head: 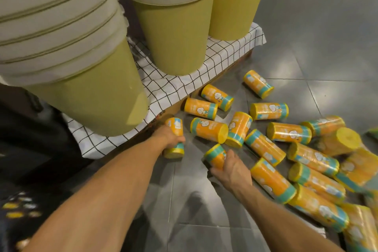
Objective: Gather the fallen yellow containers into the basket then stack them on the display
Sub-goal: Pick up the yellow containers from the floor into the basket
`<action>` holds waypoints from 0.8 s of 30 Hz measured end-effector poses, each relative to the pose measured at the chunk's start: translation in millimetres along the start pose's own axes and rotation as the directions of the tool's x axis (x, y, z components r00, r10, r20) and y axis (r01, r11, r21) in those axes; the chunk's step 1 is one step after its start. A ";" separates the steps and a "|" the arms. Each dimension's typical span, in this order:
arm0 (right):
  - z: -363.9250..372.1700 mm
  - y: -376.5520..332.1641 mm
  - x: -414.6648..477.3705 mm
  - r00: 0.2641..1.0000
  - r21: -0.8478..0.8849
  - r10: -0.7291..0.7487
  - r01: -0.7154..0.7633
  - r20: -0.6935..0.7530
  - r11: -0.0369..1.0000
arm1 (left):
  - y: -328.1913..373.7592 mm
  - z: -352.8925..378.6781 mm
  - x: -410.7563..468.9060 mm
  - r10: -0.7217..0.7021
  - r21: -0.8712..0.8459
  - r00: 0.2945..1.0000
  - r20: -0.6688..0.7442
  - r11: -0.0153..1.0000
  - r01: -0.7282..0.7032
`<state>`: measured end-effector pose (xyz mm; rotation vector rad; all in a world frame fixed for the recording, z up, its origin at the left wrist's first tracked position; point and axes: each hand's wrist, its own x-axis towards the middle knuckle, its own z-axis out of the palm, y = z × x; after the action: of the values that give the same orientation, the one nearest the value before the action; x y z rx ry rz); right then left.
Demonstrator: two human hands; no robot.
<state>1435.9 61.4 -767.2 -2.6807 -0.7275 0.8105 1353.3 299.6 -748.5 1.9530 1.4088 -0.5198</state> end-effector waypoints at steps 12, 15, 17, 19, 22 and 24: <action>-156.0 -84.6 -113.9 0.985 0.732 -0.115 0.175 -0.132 0.659 | 33.1 -132.5 -182.8 0.241 -0.581 0.968 -0.068 0.779 -0.235; -189.7 -125.0 -151.2 0.970 0.731 -0.205 0.231 -0.127 0.642 | 11.1 -179.5 -246.2 0.261 -0.639 0.952 -0.162 0.707 -0.303; -207.9 -156.8 -178.2 0.954 0.713 -0.284 0.263 -0.093 0.649 | -16.6 -209.8 -286.3 0.227 -0.648 0.937 -0.267 0.677 -0.349; -219.0 -197.6 -210.8 0.909 0.662 -0.417 0.326 -0.022 0.675 | -62.9 -237.0 -324.2 0.140 -0.661 0.917 -0.372 0.653 -0.368; -217.0 -258.0 -260.5 0.809 0.572 -0.584 0.451 0.062 0.685 | -138.5 -264.1 -368.9 -0.002 -0.701 0.891 -0.454 0.617 -0.356; -202.3 -293.4 -292.3 0.734 0.475 -0.675 0.568 0.076 0.672 | -184.5 -275.5 -395.1 -0.092 -0.732 0.877 -0.472 0.595 -0.331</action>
<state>1226.6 137.1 -363.5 -1.7565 -1.2721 0.9645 1029.3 265.8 -348.6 1.4012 1.3999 0.6510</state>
